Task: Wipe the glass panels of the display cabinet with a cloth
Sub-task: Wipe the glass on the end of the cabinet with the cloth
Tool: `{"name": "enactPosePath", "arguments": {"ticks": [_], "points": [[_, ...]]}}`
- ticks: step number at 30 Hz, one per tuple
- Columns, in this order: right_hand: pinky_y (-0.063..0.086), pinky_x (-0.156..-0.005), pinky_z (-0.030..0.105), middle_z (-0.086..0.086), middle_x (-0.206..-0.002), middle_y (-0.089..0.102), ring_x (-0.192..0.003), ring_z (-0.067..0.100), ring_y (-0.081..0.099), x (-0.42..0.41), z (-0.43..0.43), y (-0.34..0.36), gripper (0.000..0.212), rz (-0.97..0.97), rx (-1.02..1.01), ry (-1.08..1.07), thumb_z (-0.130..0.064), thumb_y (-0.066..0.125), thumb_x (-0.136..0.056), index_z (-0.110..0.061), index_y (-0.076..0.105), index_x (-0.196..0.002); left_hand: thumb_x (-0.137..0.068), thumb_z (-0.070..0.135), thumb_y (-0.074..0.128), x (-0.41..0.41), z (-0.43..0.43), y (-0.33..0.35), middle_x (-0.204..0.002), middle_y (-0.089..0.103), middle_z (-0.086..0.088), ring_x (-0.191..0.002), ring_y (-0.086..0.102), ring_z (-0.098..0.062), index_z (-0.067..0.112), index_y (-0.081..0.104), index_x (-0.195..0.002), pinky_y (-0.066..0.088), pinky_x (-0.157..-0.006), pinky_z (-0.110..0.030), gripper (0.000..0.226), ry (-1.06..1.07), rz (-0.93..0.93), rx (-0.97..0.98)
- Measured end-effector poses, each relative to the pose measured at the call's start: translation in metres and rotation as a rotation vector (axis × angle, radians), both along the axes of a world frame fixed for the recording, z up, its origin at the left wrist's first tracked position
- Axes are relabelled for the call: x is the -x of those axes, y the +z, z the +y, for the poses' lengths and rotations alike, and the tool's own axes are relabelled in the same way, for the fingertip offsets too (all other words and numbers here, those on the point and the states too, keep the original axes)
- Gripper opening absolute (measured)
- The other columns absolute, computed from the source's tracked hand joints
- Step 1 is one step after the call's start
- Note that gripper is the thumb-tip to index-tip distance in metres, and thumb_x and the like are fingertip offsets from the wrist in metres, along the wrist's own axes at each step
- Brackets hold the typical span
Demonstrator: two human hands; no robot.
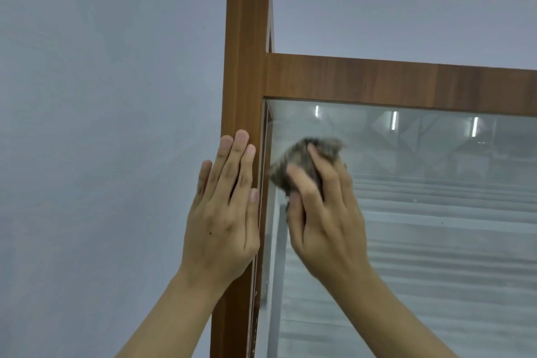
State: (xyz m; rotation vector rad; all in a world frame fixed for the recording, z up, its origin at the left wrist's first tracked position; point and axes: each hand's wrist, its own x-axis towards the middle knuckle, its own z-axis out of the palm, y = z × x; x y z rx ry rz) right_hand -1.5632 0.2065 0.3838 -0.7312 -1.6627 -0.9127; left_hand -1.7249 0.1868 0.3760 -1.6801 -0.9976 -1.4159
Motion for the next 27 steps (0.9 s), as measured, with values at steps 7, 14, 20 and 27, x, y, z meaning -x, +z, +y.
{"name": "enactPosePath", "arguments": {"ticks": [7, 14, 20, 27], "points": [[0.042, -0.113, 0.044, 0.022, -0.14, 0.054, -0.135, 0.038, 0.045, 0.022, 0.006, 0.053, 0.036, 0.08, -0.117, 0.017, -0.013, 0.05, -0.1, -0.001, 0.06, -0.132, -0.106, 0.018, 0.026, 0.002, 0.001, -0.003, -0.167, 0.02, -0.012, -0.156, 0.014, -0.027, 0.001, 0.025, -0.156, 0.012, -0.127, -0.048, 0.053, 0.025, -0.021, -0.03], [0.035, -0.117, 0.052, 0.018, -0.159, 0.027, -0.149, 0.036, 0.025, 0.017, -0.003, -0.028, 0.053, -0.107, 0.017, -0.092, -0.019, 0.043, -0.102, -0.002, 0.036, -0.152, -0.104, 0.016, 0.028, 0.003, 0.003, -0.004, -0.166, 0.021, -0.012, -0.156, 0.013, -0.026, 0.001, 0.026, -0.155, 0.012, -0.127, -0.049, 0.053, -0.02, -0.041, -0.023], [0.034, -0.118, 0.045, 0.023, -0.147, 0.042, -0.14, 0.035, 0.032, 0.038, 0.006, 0.058, 0.047, 0.078, -0.062, -0.063, -0.018, 0.041, -0.104, 0.0, 0.045, -0.147, -0.104, 0.015, 0.029, 0.003, 0.002, -0.005, -0.166, 0.02, -0.012, -0.156, 0.013, -0.026, 0.001, 0.026, -0.155, 0.014, -0.126, -0.051, 0.053, -0.008, -0.039, -0.013], [0.035, -0.117, 0.051, 0.016, -0.158, 0.029, -0.149, 0.034, 0.027, 0.021, -0.004, -0.031, 0.052, -0.113, 0.033, -0.062, -0.019, 0.042, -0.102, -0.003, 0.038, -0.151, -0.105, 0.017, 0.026, 0.003, 0.003, -0.005, -0.167, 0.019, -0.011, -0.156, 0.012, -0.025, 0.003, 0.024, -0.156, 0.013, -0.126, -0.051, 0.053, 0.007, -0.035, -0.019]]}}
